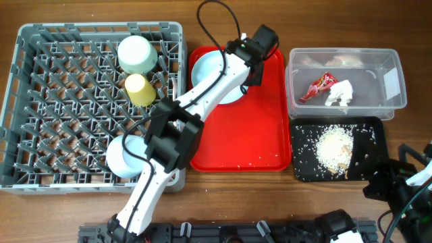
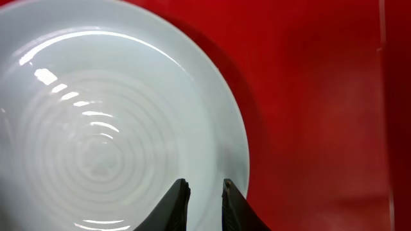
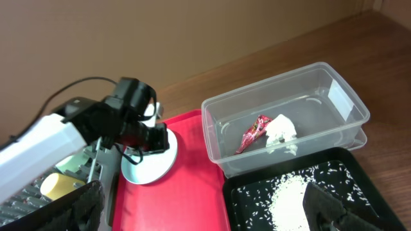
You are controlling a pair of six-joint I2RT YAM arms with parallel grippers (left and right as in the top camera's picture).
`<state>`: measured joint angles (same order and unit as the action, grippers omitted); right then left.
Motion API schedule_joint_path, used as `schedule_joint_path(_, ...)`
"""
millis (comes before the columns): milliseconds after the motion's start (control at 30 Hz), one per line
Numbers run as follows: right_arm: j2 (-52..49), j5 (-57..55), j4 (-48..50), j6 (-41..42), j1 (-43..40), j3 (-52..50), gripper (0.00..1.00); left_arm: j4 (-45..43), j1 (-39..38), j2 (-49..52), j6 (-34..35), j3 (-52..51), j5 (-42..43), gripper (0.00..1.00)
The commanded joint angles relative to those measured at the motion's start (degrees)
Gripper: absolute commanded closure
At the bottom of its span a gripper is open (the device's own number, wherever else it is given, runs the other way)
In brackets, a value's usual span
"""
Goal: Sort waste into correct bins and load items into the dishwasher rack
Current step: 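Reach the left gripper to the light-blue plate edge and grasp it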
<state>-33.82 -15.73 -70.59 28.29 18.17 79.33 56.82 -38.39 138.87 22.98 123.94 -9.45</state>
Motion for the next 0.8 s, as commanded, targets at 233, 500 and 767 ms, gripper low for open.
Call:
schedule_joint_path(233, 0.20, -0.96, 0.17, 0.35, -0.26, 0.26, 0.00, -0.48, 0.76, -0.24, -0.09, -0.31, -3.98, 0.96)
schedule_joint_path(500, 0.20, -0.96, 0.17, 0.35, -0.26, 0.26, 0.00, 7.26, 0.52, 5.07, -0.09, -0.37, -0.07, 0.96)
schedule_joint_path(767, 0.20, -0.96, 0.17, 0.37, -0.26, 0.26, 0.00, 19.91, -0.72, 4.74, -0.39, -0.35, 3.04, 0.96)
